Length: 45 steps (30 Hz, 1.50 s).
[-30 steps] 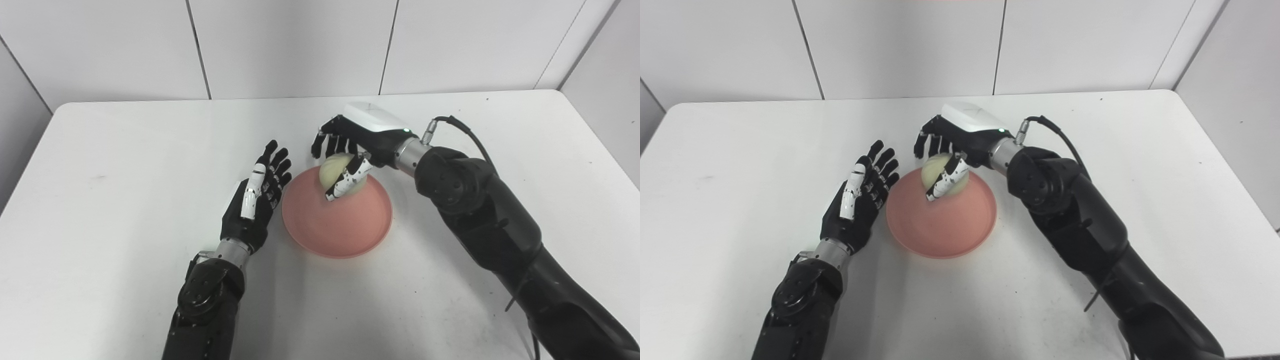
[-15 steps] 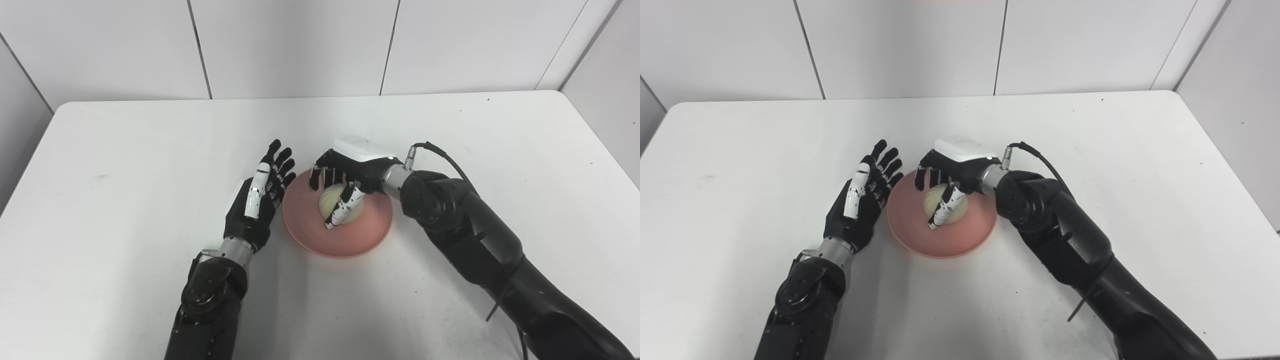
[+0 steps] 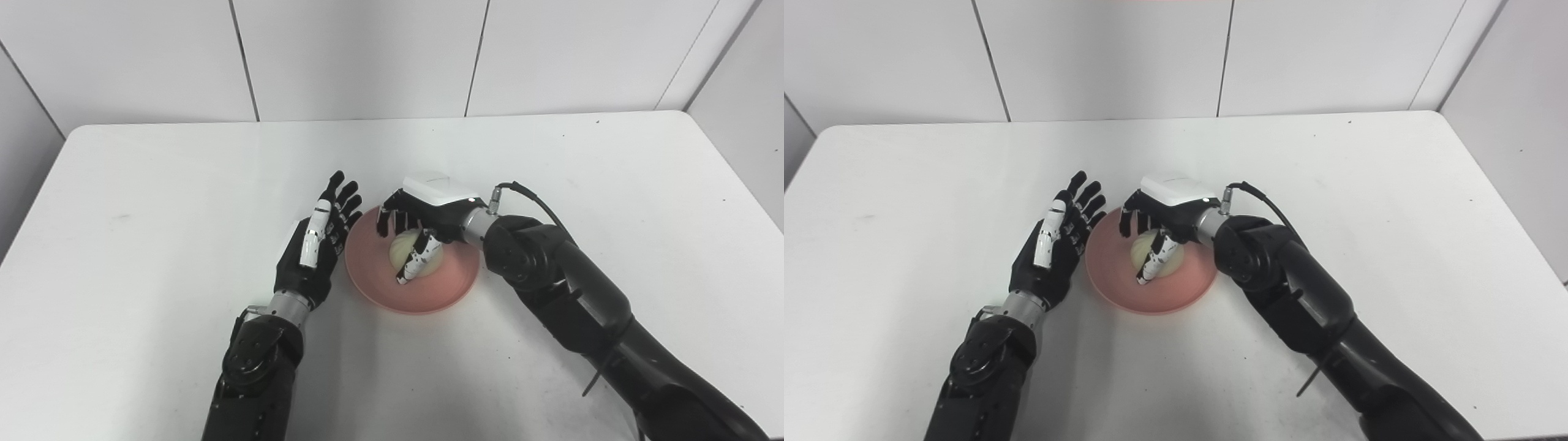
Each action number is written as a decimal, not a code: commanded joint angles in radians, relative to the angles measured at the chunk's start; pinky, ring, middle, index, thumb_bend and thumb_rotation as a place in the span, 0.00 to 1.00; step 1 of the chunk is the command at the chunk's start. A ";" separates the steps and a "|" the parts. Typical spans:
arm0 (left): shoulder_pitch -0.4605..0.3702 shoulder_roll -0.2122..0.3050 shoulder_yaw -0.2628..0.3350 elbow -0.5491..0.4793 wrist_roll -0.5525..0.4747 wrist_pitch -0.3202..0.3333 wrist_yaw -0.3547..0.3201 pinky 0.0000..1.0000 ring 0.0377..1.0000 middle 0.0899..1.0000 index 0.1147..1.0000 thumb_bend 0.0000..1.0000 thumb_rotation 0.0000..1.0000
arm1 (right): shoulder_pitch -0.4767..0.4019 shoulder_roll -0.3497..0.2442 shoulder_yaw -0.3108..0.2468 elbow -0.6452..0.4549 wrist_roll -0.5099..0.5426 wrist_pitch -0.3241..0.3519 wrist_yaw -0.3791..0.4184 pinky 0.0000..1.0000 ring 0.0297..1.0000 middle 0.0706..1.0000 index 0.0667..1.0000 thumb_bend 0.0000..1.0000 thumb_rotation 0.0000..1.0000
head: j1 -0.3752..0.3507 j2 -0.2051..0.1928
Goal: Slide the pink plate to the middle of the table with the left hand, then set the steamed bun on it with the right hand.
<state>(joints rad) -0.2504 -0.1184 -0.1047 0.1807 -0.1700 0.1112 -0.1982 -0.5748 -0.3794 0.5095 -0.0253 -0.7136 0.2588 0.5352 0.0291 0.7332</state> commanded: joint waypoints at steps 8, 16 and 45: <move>0.041 0.008 0.001 0.044 0.012 0.051 0.014 0.98 0.98 1.00 0.99 0.37 1.00 | -0.042 -0.026 0.019 -0.152 -0.130 0.066 0.159 0.64 0.80 0.85 0.85 0.83 0.67 | -0.003 0.001; 0.039 0.003 0.009 0.042 0.005 0.052 0.014 0.98 0.98 0.99 0.99 0.35 1.00 | -0.075 -0.030 -0.007 -0.269 -0.179 0.122 0.331 0.77 0.89 0.95 0.92 0.94 0.86 | -0.006 0.000; 0.104 0.003 0.040 -0.066 0.007 0.063 0.047 1.00 0.99 0.97 1.00 0.35 1.00 | 0.205 0.216 -0.554 -0.264 0.297 0.136 -0.057 0.97 1.00 1.00 1.00 0.78 1.00 | -0.029 -0.019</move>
<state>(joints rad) -0.1891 -0.1210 -0.0751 0.0891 -0.1709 0.1331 -0.1808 -0.3548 -0.1865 -0.0203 -0.2823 -0.4800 0.4540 0.5443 0.0000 0.7133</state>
